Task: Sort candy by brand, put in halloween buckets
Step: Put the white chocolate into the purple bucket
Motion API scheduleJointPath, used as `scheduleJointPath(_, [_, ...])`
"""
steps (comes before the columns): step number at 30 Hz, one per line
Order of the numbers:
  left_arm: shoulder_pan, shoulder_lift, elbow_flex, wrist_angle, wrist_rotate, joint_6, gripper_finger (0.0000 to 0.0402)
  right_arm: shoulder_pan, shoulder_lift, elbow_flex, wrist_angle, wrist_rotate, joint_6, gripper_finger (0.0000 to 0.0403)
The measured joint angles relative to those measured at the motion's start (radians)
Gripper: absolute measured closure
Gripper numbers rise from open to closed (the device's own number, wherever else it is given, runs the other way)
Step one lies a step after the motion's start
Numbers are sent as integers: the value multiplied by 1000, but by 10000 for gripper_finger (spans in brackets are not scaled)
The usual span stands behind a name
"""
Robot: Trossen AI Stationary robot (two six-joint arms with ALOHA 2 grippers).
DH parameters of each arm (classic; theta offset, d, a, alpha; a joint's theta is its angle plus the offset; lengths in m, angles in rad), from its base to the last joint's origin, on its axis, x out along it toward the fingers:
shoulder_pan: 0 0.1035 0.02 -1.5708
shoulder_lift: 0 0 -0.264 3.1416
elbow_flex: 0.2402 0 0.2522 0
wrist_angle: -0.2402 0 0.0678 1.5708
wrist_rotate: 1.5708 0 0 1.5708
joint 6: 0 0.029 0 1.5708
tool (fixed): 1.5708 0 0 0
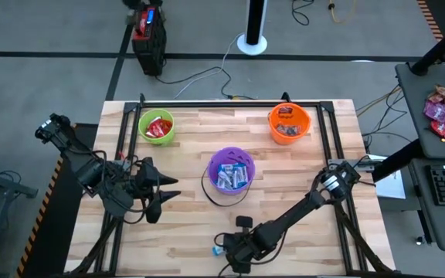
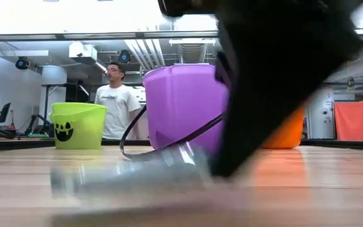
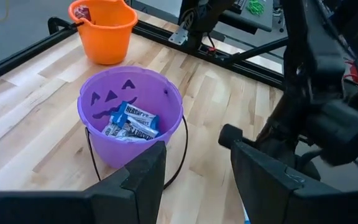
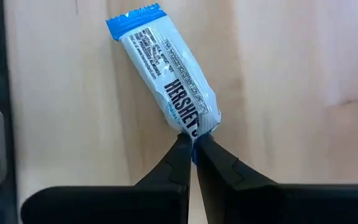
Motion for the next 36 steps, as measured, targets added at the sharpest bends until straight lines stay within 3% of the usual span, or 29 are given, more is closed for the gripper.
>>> scheduleJointPath(7, [0, 0, 0, 0, 1, 2, 235, 2, -85, 42, -8, 53, 0, 391])
scheduleJointPath(15, [2, -3, 0, -2, 1, 24, 235, -2, -132, 168, -220, 153, -40, 391])
scheduleJointPath(21, [3, -6, 0, 3, -23, 32, 235, -20, -131, 274, -433, 335, -56, 391])
scheduleJointPath(27, [3, -16, 0, 34, -75, 38, 235, -123, -132, 388, -618, 448, -77, 391])
scheduleJointPath(31, [4, -25, 0, 37, -78, 54, 235, -247, -133, 424, -697, 413, -12, 390])
scheduleJointPath(36, [4, -29, 8, 38, -78, 58, 235, -397, -133, 414, -732, 203, 21, 365])
